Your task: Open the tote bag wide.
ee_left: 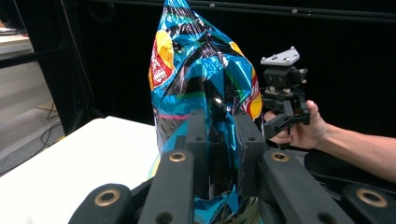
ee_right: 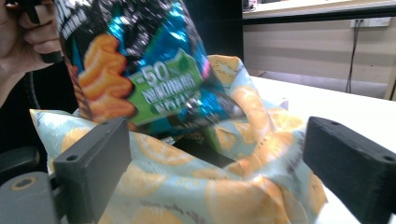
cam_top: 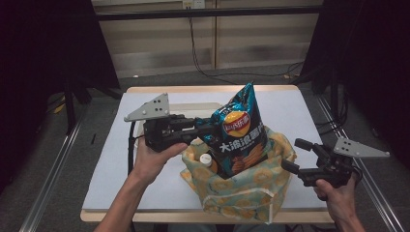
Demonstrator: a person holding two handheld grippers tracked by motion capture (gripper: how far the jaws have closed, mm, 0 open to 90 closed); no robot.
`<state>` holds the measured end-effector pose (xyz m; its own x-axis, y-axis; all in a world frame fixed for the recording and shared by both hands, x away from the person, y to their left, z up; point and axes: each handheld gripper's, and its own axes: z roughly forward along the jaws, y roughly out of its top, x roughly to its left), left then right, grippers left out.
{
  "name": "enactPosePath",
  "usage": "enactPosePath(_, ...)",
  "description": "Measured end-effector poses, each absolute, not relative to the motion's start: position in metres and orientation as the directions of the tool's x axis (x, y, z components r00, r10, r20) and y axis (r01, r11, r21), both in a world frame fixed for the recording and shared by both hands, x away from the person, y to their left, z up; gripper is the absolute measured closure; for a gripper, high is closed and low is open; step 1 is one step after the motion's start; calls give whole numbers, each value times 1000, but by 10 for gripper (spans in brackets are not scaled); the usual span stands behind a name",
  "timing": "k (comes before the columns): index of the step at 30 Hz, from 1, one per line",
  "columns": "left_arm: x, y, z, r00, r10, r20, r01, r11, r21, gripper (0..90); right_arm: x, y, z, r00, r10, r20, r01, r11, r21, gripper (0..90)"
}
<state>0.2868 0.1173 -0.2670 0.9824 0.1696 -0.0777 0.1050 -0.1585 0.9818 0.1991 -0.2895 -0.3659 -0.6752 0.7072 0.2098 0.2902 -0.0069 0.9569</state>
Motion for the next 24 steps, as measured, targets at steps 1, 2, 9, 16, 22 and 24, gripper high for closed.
enactPosePath(1,287,118,-266,982,171,-74,102,-159,982,796,198,-291,-366,-672,709,216,295,-11,955,58)
enactPosePath(2,287,119,-264,983,172,-72,99,-159,982,796,197,-293,-366,-668,711,218,298,-12,955,50)
enactPosePath(9,288,125,-252,982,184,-48,77,-153,985,794,188,-303,-373,-687,699,199,280,2,960,0)
enactPosePath(16,292,131,-244,982,184,-46,73,-144,987,792,181,-309,-382,-679,707,200,287,5,958,0)
enactPosePath(22,295,143,-238,981,191,-42,65,-117,991,790,176,-314,-386,-651,736,184,300,27,953,28)
enactPosePath(24,296,146,-235,980,195,-30,55,-126,990,790,175,-315,-389,-640,748,174,306,40,951,29)
